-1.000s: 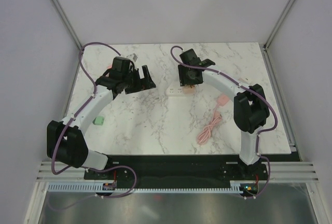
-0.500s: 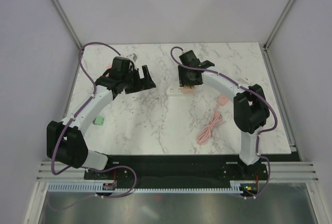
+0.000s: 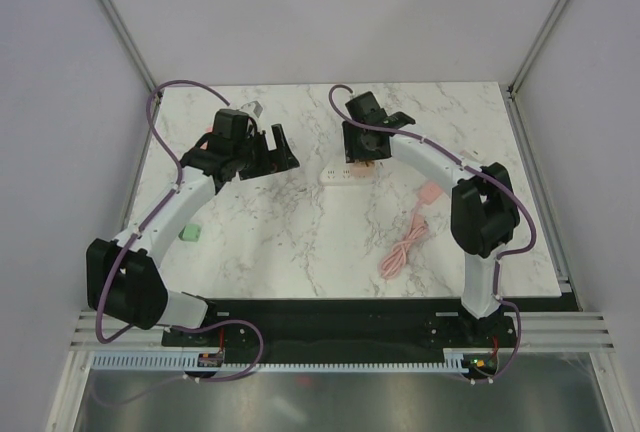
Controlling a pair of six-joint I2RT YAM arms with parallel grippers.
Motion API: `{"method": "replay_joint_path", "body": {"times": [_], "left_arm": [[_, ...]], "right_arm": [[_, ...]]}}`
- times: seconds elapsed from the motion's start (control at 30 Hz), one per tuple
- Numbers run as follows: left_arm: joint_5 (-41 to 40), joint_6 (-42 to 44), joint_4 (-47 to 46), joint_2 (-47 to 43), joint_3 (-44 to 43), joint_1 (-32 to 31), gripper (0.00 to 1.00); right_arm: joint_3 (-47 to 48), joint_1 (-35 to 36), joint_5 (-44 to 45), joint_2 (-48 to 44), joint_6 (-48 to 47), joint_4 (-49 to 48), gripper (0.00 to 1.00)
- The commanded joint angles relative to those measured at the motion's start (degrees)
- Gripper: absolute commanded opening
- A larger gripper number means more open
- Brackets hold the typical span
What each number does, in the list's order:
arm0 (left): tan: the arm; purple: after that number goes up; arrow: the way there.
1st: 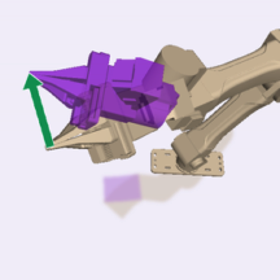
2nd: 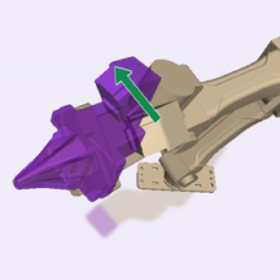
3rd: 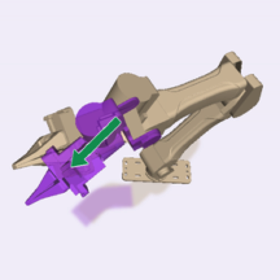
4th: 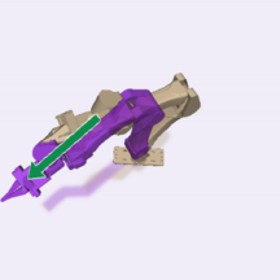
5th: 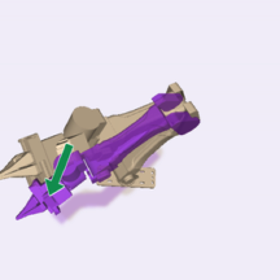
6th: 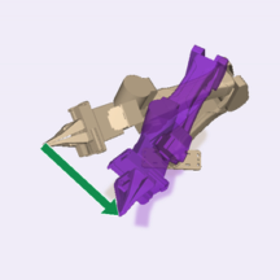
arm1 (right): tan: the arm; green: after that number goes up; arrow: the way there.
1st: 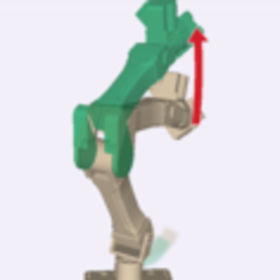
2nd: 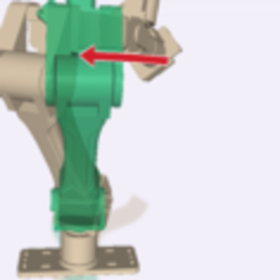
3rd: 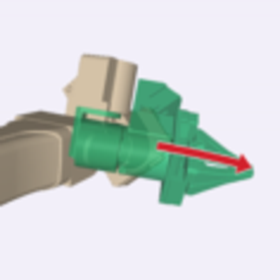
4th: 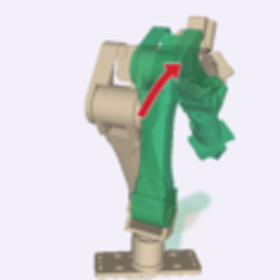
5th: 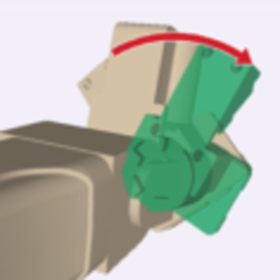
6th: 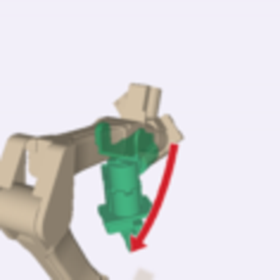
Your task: Insert the plug
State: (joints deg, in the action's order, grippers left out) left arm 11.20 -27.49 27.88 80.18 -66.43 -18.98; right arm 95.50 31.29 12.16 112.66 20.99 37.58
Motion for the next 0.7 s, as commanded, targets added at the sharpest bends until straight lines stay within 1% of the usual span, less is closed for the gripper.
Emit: {"method": "replay_joint_path", "body": {"times": [0.0,0.13,0.4,0.67], "left_arm": [[-1.3,1.5,-1.7,-2.0,0.0,0.1,1.0],[-1.1,1.5,-1.7,-1.8,0.0,0.1,1.0],[-1.0,1.3,-1.8,-1.7,0.1,0.1,1.0],[-1.5,1.4,-1.9,-1.8,0.1,0.1,1.0]], "right_arm": [[0.7,-0.1,1.3,-1.8,-0.1,0.0,0.0],[-1.9,-0.1,2.5,-2.4,0.2,-0.1,0.0],[-4.9,-0.2,1.4,-2.4,0.6,-2.3,0.0],[-6.2,-0.3,1.3,-1.7,0.9,-3.5,0.0]]}}
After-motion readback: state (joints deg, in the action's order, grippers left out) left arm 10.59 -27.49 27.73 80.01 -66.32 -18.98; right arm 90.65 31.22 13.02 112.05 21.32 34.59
